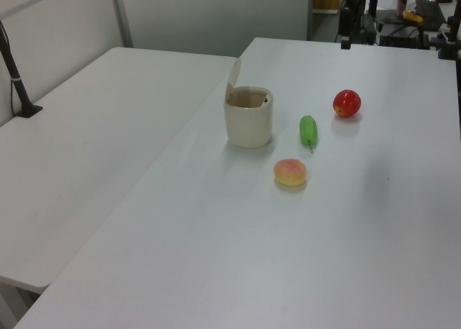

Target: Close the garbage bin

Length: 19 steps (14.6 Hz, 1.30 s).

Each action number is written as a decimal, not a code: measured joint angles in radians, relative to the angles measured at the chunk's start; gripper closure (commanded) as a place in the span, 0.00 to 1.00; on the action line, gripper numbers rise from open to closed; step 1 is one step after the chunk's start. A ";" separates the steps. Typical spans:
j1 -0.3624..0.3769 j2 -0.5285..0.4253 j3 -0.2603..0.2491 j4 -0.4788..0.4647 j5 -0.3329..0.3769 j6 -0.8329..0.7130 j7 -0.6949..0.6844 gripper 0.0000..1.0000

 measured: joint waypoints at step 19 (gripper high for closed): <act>-0.002 0.000 -0.001 -0.001 0.000 0.000 0.000 0.05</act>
